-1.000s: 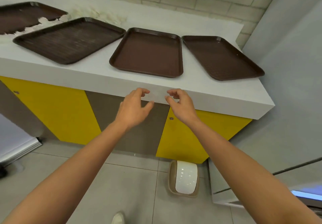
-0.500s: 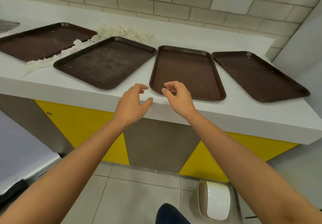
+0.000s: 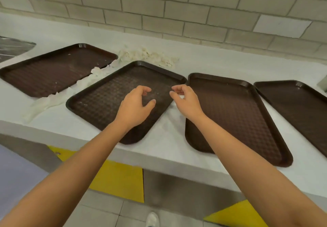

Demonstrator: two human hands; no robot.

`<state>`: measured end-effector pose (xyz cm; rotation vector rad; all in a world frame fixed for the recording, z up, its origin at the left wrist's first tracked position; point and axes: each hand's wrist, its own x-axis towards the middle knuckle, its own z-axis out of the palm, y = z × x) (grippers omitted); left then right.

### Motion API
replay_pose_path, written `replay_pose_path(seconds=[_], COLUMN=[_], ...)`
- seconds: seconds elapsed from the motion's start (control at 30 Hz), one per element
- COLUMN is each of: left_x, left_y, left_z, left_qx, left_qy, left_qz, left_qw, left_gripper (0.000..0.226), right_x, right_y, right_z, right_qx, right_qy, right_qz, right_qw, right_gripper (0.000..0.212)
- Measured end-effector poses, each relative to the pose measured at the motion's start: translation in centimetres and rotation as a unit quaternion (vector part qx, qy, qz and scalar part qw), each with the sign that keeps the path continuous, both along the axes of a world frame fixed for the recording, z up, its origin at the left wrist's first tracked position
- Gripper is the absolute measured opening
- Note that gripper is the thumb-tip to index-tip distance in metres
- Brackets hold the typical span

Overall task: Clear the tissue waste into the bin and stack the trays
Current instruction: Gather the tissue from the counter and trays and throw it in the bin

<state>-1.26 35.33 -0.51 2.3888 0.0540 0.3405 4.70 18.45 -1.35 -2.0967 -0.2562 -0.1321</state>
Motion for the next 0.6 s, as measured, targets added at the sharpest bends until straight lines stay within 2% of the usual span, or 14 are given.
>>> replay_pose_path(seconds=[0.13, 0.37, 0.6], left_x=[6.1, 13.4, 20.6], left_y=[2.3, 4.1, 5.8], left_z=[0.7, 0.4, 0.1], left_qx=[0.006, 0.010, 0.002], left_qy=[-0.006, 0.007, 0.000], left_qz=[0.001, -0.021, -0.062], left_qw=[1.000, 1.000, 0.998], left_gripper=[0.040, 0.041, 0.039], right_x=[6.2, 12.4, 19.4], right_y=[2.3, 4.5, 4.6], right_z=[0.4, -0.5, -0.8], right_qx=[-0.005, -0.038, -0.085], right_qy=[0.008, 0.021, 0.034], right_qz=[-0.013, -0.043, -0.093], right_qw=[1.000, 0.998, 0.991], right_gripper=[0.029, 0.030, 0.039])
